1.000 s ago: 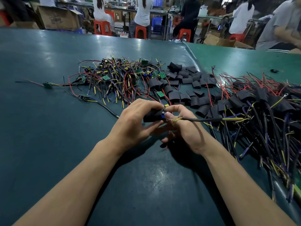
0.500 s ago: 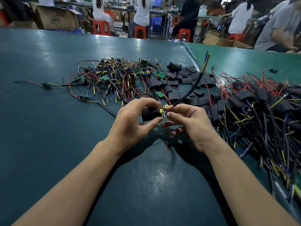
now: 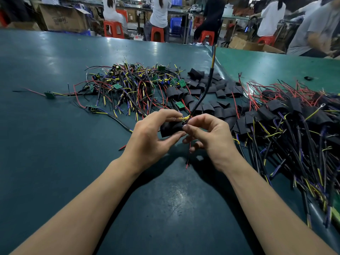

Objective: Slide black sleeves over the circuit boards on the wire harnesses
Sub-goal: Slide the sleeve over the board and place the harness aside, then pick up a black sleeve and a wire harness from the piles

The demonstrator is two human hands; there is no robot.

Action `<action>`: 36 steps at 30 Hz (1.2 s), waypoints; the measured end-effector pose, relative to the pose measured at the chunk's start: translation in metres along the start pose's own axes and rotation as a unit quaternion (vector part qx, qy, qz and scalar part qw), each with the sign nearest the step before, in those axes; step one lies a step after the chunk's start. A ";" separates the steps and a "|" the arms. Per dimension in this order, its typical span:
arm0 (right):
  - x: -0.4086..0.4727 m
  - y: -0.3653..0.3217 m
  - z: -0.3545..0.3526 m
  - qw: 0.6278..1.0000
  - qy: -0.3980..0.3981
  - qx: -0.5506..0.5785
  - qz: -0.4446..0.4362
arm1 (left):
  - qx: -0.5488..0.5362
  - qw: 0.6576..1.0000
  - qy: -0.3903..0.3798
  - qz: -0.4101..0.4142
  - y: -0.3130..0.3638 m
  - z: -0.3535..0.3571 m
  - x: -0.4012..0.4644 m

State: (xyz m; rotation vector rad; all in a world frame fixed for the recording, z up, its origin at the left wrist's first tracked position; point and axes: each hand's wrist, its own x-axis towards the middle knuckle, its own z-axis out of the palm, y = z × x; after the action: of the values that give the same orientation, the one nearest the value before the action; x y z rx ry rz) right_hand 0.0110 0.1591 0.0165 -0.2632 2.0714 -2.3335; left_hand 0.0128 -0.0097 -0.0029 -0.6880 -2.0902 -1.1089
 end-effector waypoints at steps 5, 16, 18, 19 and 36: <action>-0.002 0.000 0.000 1.000 -0.005 -0.019 0.007 | -0.044 0.999 0.010 -0.020 0.001 0.000 0.000; -0.001 0.003 0.002 0.998 -0.061 0.021 0.023 | -0.021 0.999 -0.047 0.002 0.011 -0.003 0.001; 0.001 0.003 0.004 0.999 -0.017 0.045 0.005 | 0.013 0.999 -0.038 0.013 0.010 -0.005 0.003; 0.002 0.002 0.003 0.998 0.015 0.059 -0.010 | 0.045 0.998 -0.017 0.030 0.008 -0.006 0.004; 0.020 -0.004 -0.030 0.914 0.365 0.135 -0.114 | 0.193 0.979 -0.044 -0.055 -0.011 -0.003 0.001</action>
State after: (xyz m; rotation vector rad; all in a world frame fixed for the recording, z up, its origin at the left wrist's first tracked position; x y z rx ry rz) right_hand -0.0125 0.1870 0.0195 0.4773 1.9710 -3.1818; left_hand 0.0052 -0.0169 -0.0061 -0.4427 -2.3518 -0.7050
